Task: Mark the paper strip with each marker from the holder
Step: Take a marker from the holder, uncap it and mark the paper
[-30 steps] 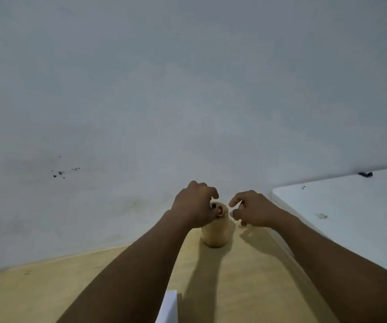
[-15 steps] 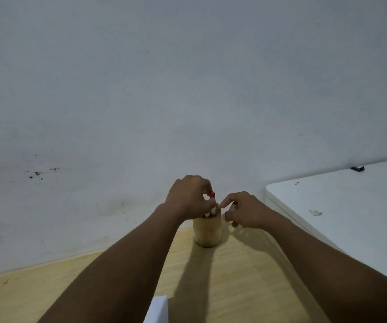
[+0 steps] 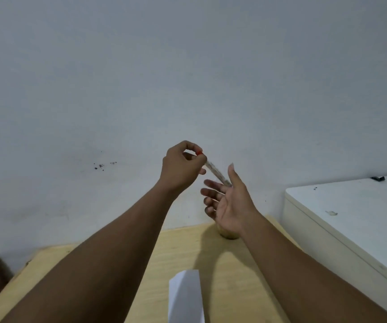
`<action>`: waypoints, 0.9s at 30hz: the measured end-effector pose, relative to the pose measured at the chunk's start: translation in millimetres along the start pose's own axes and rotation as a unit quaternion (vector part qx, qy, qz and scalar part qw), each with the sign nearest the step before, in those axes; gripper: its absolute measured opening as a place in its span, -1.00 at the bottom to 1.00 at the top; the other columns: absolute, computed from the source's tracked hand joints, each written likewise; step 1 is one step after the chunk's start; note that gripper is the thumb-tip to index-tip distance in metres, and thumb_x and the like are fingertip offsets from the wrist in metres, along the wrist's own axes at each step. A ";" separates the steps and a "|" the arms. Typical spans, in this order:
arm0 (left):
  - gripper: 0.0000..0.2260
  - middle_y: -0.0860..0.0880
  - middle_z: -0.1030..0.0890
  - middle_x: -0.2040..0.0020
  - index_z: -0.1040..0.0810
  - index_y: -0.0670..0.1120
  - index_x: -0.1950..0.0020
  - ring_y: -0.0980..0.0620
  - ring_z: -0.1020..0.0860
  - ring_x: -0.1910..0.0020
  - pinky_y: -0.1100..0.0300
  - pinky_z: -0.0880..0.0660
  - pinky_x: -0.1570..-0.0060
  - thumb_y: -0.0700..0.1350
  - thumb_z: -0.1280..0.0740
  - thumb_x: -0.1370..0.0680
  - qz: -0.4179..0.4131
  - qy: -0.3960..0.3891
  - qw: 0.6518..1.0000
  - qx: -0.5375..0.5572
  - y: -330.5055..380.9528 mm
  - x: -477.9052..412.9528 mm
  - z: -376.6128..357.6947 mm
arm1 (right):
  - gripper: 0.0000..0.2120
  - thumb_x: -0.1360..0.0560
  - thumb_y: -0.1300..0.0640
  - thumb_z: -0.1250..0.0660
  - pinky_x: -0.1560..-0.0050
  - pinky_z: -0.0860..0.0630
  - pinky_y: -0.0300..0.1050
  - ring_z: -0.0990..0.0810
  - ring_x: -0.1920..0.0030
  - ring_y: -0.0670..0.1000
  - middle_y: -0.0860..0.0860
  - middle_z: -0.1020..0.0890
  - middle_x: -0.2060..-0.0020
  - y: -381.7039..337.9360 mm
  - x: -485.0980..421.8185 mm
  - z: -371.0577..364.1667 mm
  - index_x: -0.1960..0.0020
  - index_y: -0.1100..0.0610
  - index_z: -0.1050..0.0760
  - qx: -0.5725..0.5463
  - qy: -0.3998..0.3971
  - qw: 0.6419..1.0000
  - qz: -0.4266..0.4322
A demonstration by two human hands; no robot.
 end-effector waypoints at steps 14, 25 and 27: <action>-0.80 -0.15 -0.74 0.16 -0.67 -0.20 0.04 -0.05 -0.72 0.15 0.06 -0.54 0.01 -0.06 -0.47 -0.55 0.184 -0.084 0.974 0.103 -129.2 85.1 77.2 | -0.76 -0.51 0.07 -0.48 0.60 -0.31 -0.26 -0.39 0.61 -0.09 0.00 -0.49 0.51 71.7 -24.1 -37.3 0.19 0.16 -0.49 0.117 0.001 0.993 -0.021; -0.91 -0.06 -0.69 0.29 -0.65 -0.19 0.14 -0.06 -0.67 0.22 0.16 -0.59 0.19 -0.19 -0.50 -0.52 0.222 -0.087 0.971 -0.011 -215.8 123.7 102.5 | -0.81 -0.60 0.11 -0.37 0.33 -0.58 -0.13 -0.71 0.29 0.13 0.15 -0.66 0.28 31.1 -10.3 -10.0 -0.04 0.24 -0.64 0.260 -0.044 0.964 0.042; -0.93 0.02 -0.69 0.32 -0.66 -0.09 0.15 0.04 -0.66 0.28 0.21 -0.56 0.19 -0.15 -0.52 -0.48 0.190 -0.133 0.962 -0.144 -221.7 125.1 92.5 | -0.79 -0.60 0.10 -0.37 0.24 -0.65 -0.06 -0.77 0.14 0.18 0.16 -0.72 0.20 40.0 -6.0 -13.3 -0.11 0.23 -0.66 0.278 -0.061 0.958 0.027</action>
Point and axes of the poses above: each hand's wrist, its own x-axis away from the middle knuckle, its own z-axis out of the back of the hand, y = z × x, the point moved 8 cm from there along -x, towards the middle knuckle
